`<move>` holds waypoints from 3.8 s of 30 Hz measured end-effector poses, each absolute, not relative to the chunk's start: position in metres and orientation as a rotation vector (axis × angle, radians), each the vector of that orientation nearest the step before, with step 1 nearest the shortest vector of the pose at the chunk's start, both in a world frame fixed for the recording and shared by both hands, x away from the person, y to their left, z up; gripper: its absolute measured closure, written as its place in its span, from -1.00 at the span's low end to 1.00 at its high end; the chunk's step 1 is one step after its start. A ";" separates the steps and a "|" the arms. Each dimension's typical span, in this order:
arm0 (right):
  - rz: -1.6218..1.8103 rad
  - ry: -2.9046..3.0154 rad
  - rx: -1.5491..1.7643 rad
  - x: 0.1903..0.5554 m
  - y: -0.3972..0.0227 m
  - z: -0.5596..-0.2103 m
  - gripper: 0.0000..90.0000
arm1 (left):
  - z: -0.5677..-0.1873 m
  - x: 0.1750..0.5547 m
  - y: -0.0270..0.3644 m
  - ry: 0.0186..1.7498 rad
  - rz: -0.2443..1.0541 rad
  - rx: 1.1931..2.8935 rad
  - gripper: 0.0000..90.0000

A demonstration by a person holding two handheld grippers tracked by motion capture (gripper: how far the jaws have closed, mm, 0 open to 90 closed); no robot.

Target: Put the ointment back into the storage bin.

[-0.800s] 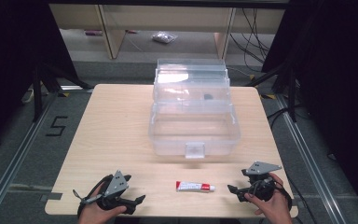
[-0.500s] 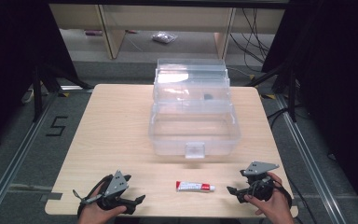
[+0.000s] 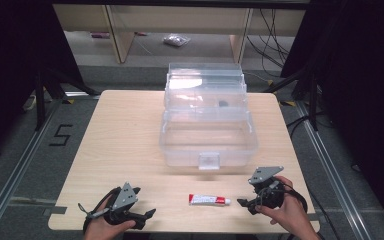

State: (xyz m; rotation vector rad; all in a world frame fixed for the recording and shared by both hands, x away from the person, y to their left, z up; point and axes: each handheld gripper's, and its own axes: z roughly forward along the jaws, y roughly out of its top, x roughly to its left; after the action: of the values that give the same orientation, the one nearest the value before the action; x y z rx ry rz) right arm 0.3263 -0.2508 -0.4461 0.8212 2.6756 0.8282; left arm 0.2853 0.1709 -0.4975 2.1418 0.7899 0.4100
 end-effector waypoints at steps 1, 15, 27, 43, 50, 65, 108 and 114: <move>0.809 2.673 0.865 0.326 -0.248 -0.444 -0.49 | -0.497 0.285 0.171 0.785 0.412 2.144 -0.67; 0.686 2.823 0.645 0.335 -0.212 -0.430 -0.34 | -0.496 0.285 0.171 0.785 0.397 2.134 -0.67; 0.597 2.926 0.498 0.337 -0.184 -0.430 -0.13 | -0.495 0.285 0.171 0.784 0.389 2.141 -0.67; 0.448 3.020 0.413 0.348 -0.154 -0.447 0.10 | -0.495 0.285 0.172 0.787 0.381 2.145 -0.67; 0.346 3.041 0.433 0.351 -0.146 -0.452 0.21 | -0.495 0.284 0.172 0.792 0.407 2.141 -0.67; 0.256 3.066 0.365 0.359 -0.137 -0.461 0.37 | -0.495 0.285 0.172 0.789 0.410 2.132 -0.67; 0.147 3.110 0.211 0.366 -0.132 -0.472 0.58 | -0.495 0.285 0.172 0.793 0.406 2.130 -0.67; 0.137 3.108 0.206 0.366 -0.132 -0.470 0.58 | -0.495 0.285 0.172 0.789 0.408 2.132 -0.67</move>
State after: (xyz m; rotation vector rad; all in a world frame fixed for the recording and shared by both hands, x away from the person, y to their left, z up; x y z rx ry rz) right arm 0.3659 -0.1323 -0.4700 0.2056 3.1081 0.1367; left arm 0.2849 0.1722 -0.4949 2.1322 0.7890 0.4080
